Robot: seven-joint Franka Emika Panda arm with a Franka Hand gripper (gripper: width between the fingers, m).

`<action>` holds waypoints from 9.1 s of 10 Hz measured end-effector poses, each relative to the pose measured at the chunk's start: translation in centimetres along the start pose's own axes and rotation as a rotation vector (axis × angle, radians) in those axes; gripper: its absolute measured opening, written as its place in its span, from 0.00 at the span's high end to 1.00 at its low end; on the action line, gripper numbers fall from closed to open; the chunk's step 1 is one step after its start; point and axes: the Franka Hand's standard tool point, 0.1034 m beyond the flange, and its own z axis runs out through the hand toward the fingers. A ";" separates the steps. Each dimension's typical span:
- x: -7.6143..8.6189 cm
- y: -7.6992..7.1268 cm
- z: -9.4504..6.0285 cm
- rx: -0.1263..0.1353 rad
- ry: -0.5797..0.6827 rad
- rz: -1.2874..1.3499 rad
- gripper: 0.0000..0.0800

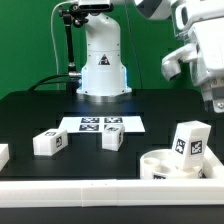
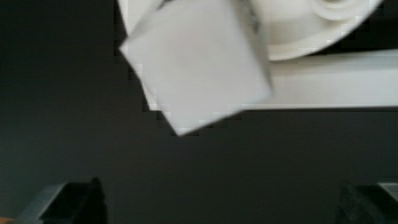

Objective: Assemble stool

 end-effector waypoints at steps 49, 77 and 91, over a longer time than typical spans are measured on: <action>-4.1 -0.4 3.5 0.233 -0.170 0.795 0.57; -3.6 1.2 1.8 0.159 -0.264 2.223 0.19; -2.6 1.3 1.9 0.165 -0.152 0.976 0.19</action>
Offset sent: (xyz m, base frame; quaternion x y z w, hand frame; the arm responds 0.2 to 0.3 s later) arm 0.0000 0.0000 0.0000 0.0000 0.0000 0.0000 1.0000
